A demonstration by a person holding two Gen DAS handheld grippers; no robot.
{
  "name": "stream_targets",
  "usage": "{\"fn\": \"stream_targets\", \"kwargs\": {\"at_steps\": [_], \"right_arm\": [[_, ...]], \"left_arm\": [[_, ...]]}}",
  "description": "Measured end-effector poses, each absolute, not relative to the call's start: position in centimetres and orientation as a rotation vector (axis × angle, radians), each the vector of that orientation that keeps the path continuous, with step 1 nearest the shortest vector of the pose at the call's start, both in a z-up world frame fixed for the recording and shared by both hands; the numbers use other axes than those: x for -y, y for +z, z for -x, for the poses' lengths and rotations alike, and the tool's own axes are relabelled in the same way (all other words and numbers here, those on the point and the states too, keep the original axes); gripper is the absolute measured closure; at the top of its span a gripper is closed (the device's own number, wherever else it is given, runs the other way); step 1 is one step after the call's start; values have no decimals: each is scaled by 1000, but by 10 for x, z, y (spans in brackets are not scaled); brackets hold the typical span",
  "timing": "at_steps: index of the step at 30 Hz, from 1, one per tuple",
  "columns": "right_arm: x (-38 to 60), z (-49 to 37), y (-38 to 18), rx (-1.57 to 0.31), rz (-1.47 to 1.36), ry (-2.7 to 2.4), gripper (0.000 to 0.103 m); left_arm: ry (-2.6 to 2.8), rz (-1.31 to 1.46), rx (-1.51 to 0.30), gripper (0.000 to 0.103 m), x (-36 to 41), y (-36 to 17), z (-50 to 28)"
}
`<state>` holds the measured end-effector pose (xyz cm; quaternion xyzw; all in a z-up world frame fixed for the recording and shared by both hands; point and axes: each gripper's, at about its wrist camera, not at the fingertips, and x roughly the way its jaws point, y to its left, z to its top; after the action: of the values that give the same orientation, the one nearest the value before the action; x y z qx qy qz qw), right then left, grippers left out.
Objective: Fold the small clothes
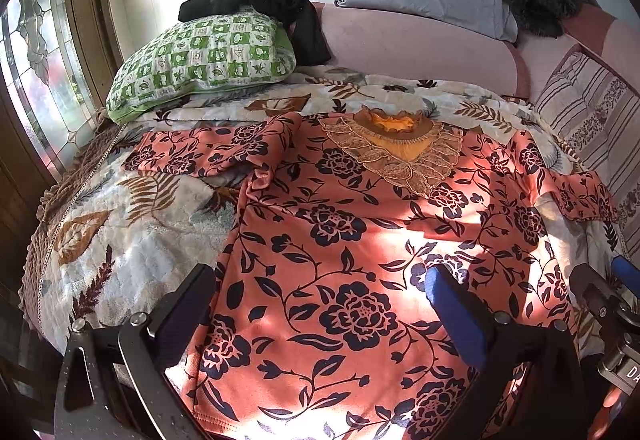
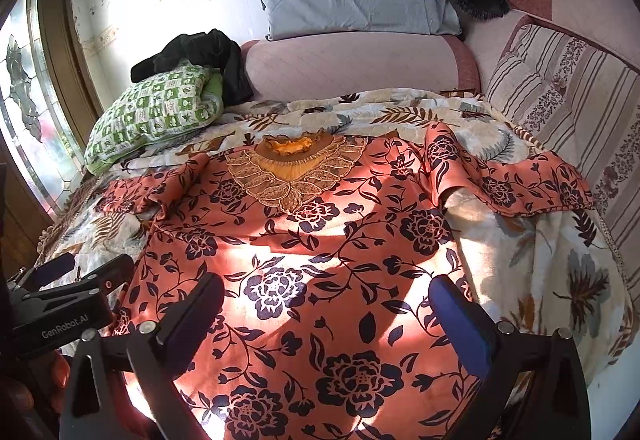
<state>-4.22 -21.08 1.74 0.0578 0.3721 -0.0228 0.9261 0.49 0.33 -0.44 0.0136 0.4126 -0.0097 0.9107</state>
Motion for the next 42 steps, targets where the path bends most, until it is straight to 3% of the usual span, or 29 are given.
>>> {"fn": "stream_targets", "kwargs": {"at_steps": [42], "right_arm": [[227, 26, 11, -782, -161, -39, 0]], "left_arm": [[-33, -26, -901, 0, 1, -20, -24]]}}
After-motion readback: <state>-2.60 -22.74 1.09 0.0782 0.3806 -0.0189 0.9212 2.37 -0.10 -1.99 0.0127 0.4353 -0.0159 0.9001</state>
